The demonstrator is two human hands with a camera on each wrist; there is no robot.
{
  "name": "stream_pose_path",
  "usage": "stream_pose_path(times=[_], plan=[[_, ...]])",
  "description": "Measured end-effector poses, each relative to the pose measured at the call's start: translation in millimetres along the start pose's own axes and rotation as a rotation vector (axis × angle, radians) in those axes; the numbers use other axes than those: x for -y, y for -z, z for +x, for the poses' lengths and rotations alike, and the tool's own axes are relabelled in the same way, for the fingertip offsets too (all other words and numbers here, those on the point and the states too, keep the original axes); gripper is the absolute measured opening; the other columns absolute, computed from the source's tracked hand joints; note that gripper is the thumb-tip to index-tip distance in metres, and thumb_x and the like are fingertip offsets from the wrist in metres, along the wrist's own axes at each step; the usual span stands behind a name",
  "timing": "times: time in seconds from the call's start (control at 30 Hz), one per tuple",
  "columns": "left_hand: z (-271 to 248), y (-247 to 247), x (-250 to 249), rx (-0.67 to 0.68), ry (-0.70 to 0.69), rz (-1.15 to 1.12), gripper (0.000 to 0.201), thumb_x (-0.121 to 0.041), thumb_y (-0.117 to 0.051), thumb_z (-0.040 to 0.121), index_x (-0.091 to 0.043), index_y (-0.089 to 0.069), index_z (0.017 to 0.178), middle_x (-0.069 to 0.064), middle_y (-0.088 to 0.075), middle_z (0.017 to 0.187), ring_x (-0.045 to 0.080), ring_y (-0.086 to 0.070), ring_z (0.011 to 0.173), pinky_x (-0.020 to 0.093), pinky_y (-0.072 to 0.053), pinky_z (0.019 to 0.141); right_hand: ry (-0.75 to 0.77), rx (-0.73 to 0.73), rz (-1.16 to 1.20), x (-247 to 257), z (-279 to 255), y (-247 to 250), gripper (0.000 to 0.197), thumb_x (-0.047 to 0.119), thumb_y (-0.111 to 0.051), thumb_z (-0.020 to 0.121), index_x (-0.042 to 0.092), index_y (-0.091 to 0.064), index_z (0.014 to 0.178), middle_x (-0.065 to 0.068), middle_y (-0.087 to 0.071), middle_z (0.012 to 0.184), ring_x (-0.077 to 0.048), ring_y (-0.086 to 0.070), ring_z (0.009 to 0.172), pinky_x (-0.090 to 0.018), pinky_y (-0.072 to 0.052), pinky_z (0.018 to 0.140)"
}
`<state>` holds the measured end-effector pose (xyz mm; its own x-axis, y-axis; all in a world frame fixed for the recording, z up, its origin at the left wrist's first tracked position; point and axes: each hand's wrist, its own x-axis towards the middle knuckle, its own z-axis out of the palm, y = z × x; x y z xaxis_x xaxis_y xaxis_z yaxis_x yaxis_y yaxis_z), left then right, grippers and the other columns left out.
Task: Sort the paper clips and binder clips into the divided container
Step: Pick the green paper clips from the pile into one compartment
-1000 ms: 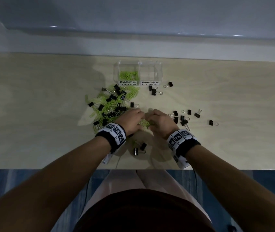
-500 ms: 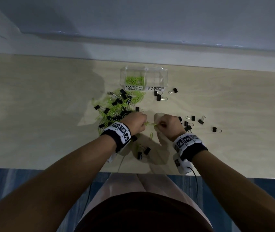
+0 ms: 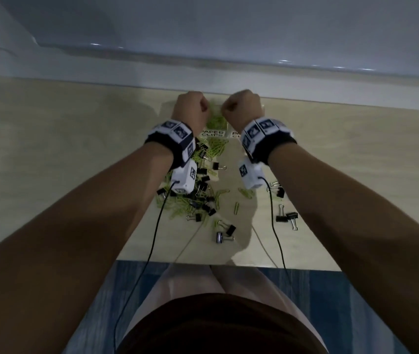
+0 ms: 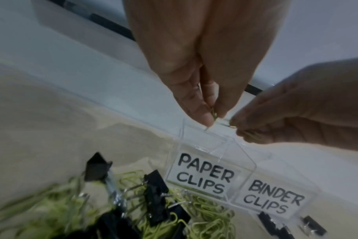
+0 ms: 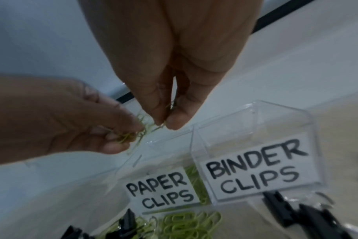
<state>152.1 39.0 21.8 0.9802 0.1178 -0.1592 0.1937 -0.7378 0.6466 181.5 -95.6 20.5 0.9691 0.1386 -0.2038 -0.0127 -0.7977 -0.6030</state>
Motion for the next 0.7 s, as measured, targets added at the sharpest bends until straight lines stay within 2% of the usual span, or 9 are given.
stream_pose_path(times=[0.1, 0.17, 0.23, 0.33, 0.4, 0.47, 0.53, 0.63, 0.7], plan=[[4, -5, -3, 0.081, -0.014, 0.13, 0.029, -0.022, -0.065, 0.084, -0.007, -0.064, 0.109, 0.012, -0.065, 0.111, 0.026, -0.061, 0.1, 0.034, -0.049, 0.09, 0.02, 0.057, -0.123, 2, 4, -4, 0.026, 0.017, -0.064, 0.083, 0.011, -0.067, 0.108, -0.009, -0.067, 0.11, -0.02, -0.062, 0.097, -0.03, -0.051, 0.089], [-15, -6, -2, 0.094, -0.104, 0.201, 0.031, -0.022, -0.064, 0.085, -0.01, -0.061, 0.113, 0.01, -0.058, 0.115, 0.025, -0.057, 0.102, 0.032, -0.044, 0.09, 0.099, 0.034, -0.174, -6, -19, -3, 0.024, 0.013, -0.061, 0.085, 0.012, -0.066, 0.109, -0.01, -0.063, 0.11, -0.022, -0.059, 0.095, -0.032, -0.05, 0.088], [-50, -6, 4, 0.159, -0.228, 0.196, 0.021, -0.019, -0.062, 0.086, -0.014, -0.062, 0.107, 0.002, -0.054, 0.106, 0.02, -0.055, 0.096, 0.027, -0.041, 0.082, 0.175, 0.074, -0.164, -21, -55, -5, 0.018, 0.008, -0.057, 0.086, 0.011, -0.068, 0.1, -0.009, -0.06, 0.1, -0.019, -0.055, 0.084, -0.028, -0.048, 0.08], [-108, -14, 20, 0.51, -0.377, 0.245, 0.017, -0.014, -0.057, 0.088, -0.016, -0.062, 0.105, -0.005, -0.049, 0.101, 0.014, -0.051, 0.091, 0.021, -0.035, 0.077, 0.231, 0.35, -0.132, -55, -115, -15, 0.014, 0.009, -0.057, 0.084, 0.013, -0.069, 0.091, -0.006, -0.063, 0.093, -0.016, -0.055, 0.076, -0.035, -0.053, 0.077], [-135, -26, 32, 0.688, -0.474, 0.324, 0.022, -0.011, -0.051, 0.09, -0.012, -0.06, 0.11, 0.002, -0.052, 0.11, 0.016, -0.048, 0.097, 0.023, -0.037, 0.079, 0.308, 0.459, -0.126, -74, -152, -24, 0.009, 0.012, -0.063, 0.082, 0.014, -0.069, 0.089, -0.007, -0.065, 0.094, -0.015, -0.053, 0.074, -0.032, -0.052, 0.074], [-153, -39, 42, 0.708, -0.53, 0.398, 0.032, -0.011, -0.047, 0.091, -0.01, -0.054, 0.122, 0.008, -0.05, 0.122, 0.023, -0.045, 0.111, 0.032, -0.044, 0.087, 0.42, 0.434, -0.058, -89, -182, -36, 0.008, 0.014, -0.07, 0.078, 0.012, -0.067, 0.085, -0.008, -0.064, 0.09, -0.018, -0.055, 0.072, -0.028, -0.052, 0.066], [-160, -48, 47, 0.677, -0.524, 0.45, 0.037, -0.012, -0.046, 0.091, -0.01, -0.05, 0.128, 0.008, -0.048, 0.127, 0.025, -0.04, 0.119, 0.038, -0.046, 0.091, 0.42, 0.4, 0.01, -100, -202, -48, 0.012, 0.018, -0.073, 0.074, 0.011, -0.065, 0.081, -0.008, -0.062, 0.087, -0.022, -0.057, 0.072, -0.029, -0.052, 0.062], [-158, -56, 50, 0.671, -0.51, 0.497, 0.031, -0.007, -0.044, 0.089, -0.009, -0.055, 0.118, 0.005, -0.052, 0.121, 0.022, -0.038, 0.114, 0.037, -0.045, 0.09, 0.372, 0.361, -0.003, -107, -216, -60, 0.016, 0.018, -0.071, 0.069, 0.011, -0.064, 0.081, -0.01, -0.06, 0.091, -0.029, -0.056, 0.079, -0.039, -0.053, 0.061], [-155, -58, 52, 0.696, -0.507, 0.485, 0.03, -0.005, -0.043, 0.086, -0.01, -0.055, 0.113, 0.004, -0.053, 0.118, 0.022, -0.039, 0.111, 0.038, -0.044, 0.089, 0.367, 0.352, -0.012, -105, -220, -64, 0.018, 0.013, -0.071, 0.067, 0.009, -0.064, 0.083, -0.013, -0.061, 0.091, -0.032, -0.057, 0.081, -0.038, -0.053, 0.062]])
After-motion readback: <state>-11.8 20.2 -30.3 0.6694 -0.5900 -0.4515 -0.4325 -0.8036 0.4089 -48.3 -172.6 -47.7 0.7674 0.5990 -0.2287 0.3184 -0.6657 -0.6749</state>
